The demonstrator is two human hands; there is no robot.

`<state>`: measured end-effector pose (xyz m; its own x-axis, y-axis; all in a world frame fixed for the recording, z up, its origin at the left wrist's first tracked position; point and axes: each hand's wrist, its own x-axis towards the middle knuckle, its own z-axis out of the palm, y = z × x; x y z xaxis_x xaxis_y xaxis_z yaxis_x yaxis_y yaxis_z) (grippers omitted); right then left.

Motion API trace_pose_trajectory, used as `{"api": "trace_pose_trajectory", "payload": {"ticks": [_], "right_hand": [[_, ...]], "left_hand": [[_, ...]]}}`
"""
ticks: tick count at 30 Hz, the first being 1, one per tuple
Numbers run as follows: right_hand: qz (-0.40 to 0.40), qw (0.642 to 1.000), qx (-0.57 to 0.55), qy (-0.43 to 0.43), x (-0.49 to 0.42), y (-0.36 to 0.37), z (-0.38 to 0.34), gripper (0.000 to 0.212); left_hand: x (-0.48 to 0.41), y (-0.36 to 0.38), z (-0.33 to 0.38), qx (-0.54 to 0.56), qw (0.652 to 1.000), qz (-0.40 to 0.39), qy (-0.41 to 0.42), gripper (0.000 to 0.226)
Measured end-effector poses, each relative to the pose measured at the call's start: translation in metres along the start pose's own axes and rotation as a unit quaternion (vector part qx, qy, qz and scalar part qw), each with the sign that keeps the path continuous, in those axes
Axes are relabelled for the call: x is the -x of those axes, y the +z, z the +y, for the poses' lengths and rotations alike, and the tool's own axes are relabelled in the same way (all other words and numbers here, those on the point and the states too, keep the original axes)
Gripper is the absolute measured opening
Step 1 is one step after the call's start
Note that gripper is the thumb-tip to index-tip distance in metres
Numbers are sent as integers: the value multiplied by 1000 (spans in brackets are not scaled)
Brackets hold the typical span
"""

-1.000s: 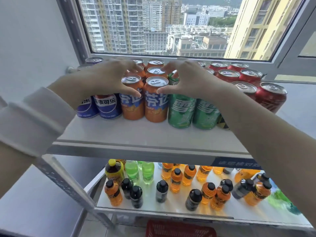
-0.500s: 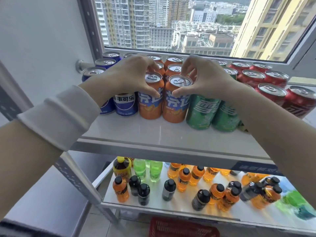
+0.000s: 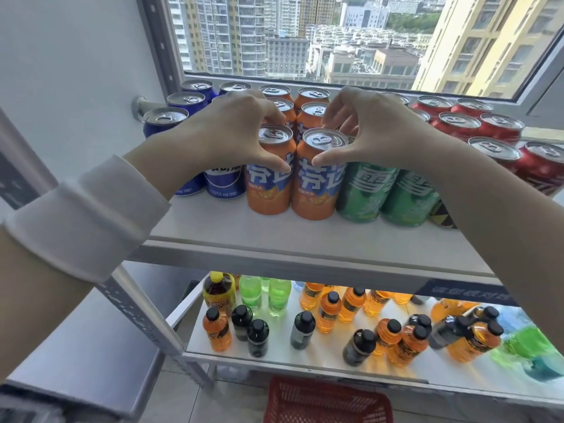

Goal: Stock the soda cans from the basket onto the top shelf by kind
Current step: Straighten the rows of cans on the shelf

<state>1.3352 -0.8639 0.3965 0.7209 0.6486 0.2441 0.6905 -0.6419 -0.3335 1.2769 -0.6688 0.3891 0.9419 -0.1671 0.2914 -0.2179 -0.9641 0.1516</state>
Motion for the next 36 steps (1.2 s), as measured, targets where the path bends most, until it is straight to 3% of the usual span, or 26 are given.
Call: {"api": "trace_pose_trajectory", "payload": {"ticks": [6, 10, 15, 24, 36], "right_hand": [[4, 999, 5, -34, -10, -4, -21, 61], [18, 998, 8, -59, -34, 11, -50, 55], [9, 997, 23, -77, -64, 37, -79, 59], [17, 999, 27, -43, -79, 56, -94, 61], [6, 999, 7, -36, -70, 49, -99, 47]], "left_hand": [[8, -20, -14, -1, 1000, 6, -6, 64], [24, -36, -59, 8, 995, 53, -80, 49], [40, -28, -95, 13, 990, 38, -135, 49], [41, -14, -114, 122, 984, 73, -107, 52], [49, -22, -114, 138, 985, 56, -88, 54]]}}
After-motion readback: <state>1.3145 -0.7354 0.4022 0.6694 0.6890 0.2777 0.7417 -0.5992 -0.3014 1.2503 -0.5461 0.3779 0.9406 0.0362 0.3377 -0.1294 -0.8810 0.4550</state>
